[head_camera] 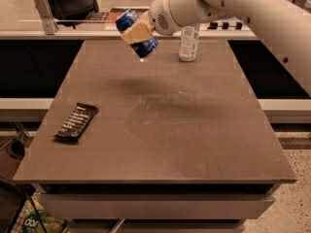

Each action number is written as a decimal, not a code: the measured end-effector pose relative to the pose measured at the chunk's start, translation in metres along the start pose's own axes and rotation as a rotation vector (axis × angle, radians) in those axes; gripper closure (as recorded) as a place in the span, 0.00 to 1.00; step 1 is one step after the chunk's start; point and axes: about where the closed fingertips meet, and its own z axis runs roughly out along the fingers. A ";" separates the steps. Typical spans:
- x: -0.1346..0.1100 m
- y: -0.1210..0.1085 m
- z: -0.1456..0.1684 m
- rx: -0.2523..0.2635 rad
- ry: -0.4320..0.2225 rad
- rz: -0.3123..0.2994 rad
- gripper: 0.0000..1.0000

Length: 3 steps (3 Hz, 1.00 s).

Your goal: Place pepsi can upright

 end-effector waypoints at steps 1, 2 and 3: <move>0.000 0.010 0.006 -0.037 -0.079 -0.019 1.00; 0.000 0.016 0.021 -0.080 -0.153 -0.027 1.00; 0.007 0.020 0.034 -0.109 -0.222 -0.019 1.00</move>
Offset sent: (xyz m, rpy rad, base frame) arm -0.0002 0.0316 -0.0232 0.2129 -0.0715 0.1605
